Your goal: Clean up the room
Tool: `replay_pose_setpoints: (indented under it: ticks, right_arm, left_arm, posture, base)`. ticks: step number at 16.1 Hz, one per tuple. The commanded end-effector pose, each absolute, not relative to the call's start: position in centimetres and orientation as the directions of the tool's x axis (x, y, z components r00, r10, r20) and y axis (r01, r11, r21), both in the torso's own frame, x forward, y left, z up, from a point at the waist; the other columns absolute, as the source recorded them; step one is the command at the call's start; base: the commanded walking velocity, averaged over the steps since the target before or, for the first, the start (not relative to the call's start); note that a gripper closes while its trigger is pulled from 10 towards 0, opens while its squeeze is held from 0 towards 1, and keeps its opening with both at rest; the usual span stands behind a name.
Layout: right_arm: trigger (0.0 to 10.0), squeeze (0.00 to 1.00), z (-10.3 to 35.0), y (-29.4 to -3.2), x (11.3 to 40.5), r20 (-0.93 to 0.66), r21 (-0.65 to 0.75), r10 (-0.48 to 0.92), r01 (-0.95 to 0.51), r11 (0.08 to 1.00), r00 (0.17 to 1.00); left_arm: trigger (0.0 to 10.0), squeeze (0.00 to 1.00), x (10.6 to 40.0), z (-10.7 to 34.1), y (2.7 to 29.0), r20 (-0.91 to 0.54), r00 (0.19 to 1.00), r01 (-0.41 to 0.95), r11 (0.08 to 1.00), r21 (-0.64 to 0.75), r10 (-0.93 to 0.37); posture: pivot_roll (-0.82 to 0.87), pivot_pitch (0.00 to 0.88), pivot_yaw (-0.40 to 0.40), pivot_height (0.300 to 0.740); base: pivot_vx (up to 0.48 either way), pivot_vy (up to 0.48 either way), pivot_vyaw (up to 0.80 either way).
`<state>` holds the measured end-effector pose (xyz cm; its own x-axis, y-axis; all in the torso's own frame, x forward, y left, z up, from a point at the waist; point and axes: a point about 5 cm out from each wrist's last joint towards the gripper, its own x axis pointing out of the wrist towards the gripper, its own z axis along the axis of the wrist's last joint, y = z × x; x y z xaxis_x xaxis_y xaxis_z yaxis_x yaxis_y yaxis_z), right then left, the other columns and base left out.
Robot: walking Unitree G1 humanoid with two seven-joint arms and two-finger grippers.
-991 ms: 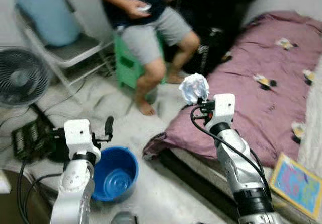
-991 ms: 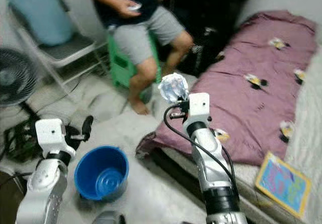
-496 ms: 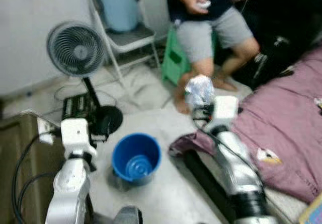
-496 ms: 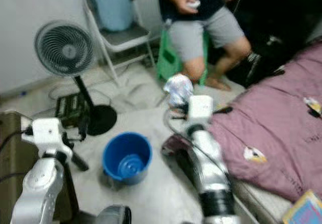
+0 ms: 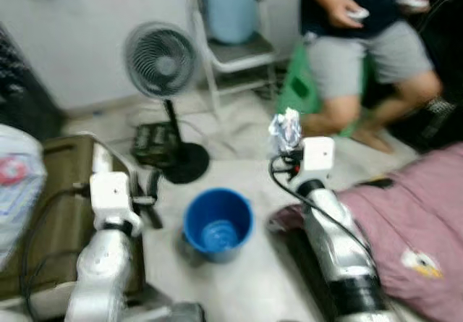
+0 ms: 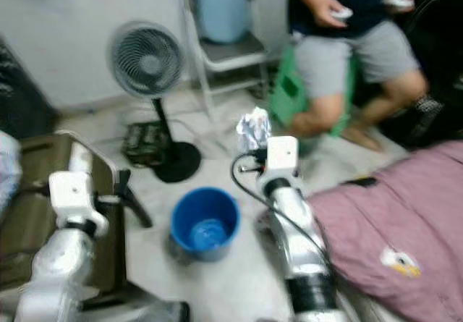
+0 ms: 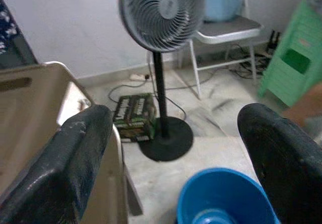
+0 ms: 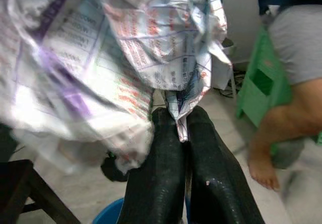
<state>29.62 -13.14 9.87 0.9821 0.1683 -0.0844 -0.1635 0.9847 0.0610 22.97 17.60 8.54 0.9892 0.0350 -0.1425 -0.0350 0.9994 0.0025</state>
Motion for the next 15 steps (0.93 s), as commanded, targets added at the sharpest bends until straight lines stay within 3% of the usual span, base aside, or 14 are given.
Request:
replay_pose_setpoints:
  ticks: [1, 8, 11, 15]
  right_arm:
    - [10.0, 0.00, 10.1, -13.3, 29.8, -0.075, 0.065, 0.156, -0.151, 0.986, 0.985]
    - [10.0, 0.00, 10.0, -14.1, 29.6, -0.055, 0.085, 0.058, -0.053, 0.995, 0.997]
    - [10.0, 0.00, 9.8, -14.0, 29.8, -0.068, 0.069, 0.084, -0.080, 0.994, 0.994]
    - [10.0, 0.00, 9.9, -12.5, 30.8, -0.082, 0.057, 0.178, -0.173, 0.983, 0.981]
  left_arm:
    - [10.0, 0.00, 23.2, 8.7, 17.6, -0.136, 0.990, -0.032, 0.999, 0.009, 0.032]
    - [10.0, 0.00, 25.1, 9.0, 16.6, -0.139, 0.987, 0.083, 0.996, 0.017, -0.079]
    - [10.0, 0.00, 25.3, 9.1, 16.3, -0.131, 0.989, 0.075, 0.997, 0.014, -0.073]
    - [10.0, 0.00, 24.0, 8.9, 17.2, -0.121, 0.992, -0.032, 0.999, 0.002, 0.032]
  posture:
    - [-0.04, 0.000, 0.030, 0.740]
    - [-0.08, 0.000, 0.120, 0.740]
    - [-0.06, 0.000, 0.082, 0.740]
    - [0.01, 0.000, -0.012, 0.740]
  base:
    - [0.000, 0.000, 0.00]
    - [0.000, 0.000, 0.00]
    - [0.000, 0.000, 0.00]
    - [0.000, 0.000, 0.00]
